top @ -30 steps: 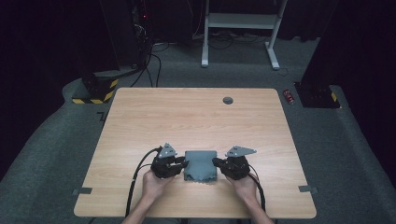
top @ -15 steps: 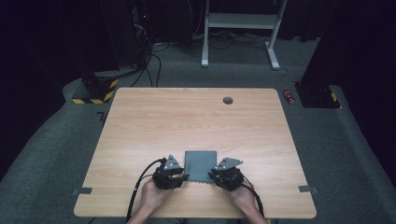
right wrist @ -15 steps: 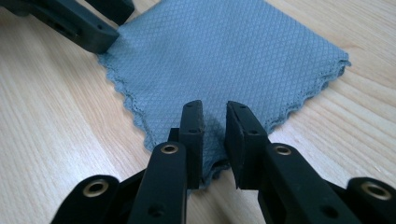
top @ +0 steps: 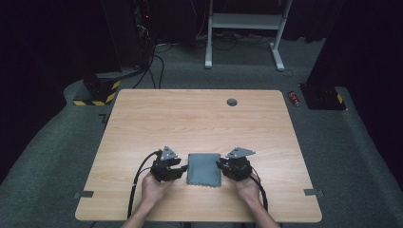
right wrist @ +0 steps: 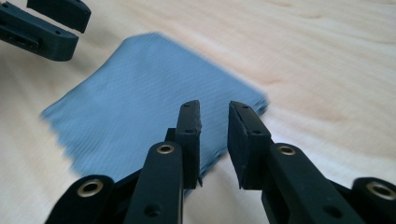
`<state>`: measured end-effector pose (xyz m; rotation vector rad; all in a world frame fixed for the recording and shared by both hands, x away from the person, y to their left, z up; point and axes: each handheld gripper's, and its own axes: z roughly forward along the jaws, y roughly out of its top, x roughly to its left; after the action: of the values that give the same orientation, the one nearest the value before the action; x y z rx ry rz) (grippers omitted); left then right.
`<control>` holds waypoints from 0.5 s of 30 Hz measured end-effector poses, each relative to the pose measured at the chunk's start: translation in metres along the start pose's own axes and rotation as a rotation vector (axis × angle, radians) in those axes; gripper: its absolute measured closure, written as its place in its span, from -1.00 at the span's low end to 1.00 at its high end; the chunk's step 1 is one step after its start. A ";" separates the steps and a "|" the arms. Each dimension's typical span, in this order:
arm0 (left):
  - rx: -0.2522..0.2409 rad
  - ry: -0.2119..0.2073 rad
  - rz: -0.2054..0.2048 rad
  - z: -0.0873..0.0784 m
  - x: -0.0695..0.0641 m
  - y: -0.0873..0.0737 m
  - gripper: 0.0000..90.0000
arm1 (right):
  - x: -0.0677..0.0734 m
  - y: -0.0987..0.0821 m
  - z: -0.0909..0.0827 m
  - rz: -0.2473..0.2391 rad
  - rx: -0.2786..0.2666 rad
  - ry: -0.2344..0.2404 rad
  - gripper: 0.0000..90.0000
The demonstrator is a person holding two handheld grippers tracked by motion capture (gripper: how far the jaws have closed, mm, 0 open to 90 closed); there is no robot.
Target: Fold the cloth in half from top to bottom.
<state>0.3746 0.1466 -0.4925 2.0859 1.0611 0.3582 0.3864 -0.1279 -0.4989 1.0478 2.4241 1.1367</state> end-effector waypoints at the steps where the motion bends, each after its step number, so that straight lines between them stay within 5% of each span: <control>1: -0.001 0.011 0.003 0.004 0.000 0.005 0.23 | -0.003 0.004 0.003 0.007 -0.001 -0.011 0.67; 8: 0.028 0.075 0.006 0.031 0.003 0.024 0.21 | -0.011 0.020 0.024 0.033 0.014 -0.043 0.70; 15: 0.092 0.141 0.039 0.046 0.012 0.020 0.18 | -0.015 0.018 0.045 0.013 0.074 -0.070 0.74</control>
<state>0.4183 0.1257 -0.5103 2.1913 1.1393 0.4898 0.4285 -0.1059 -0.5157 1.1079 2.4251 1.0037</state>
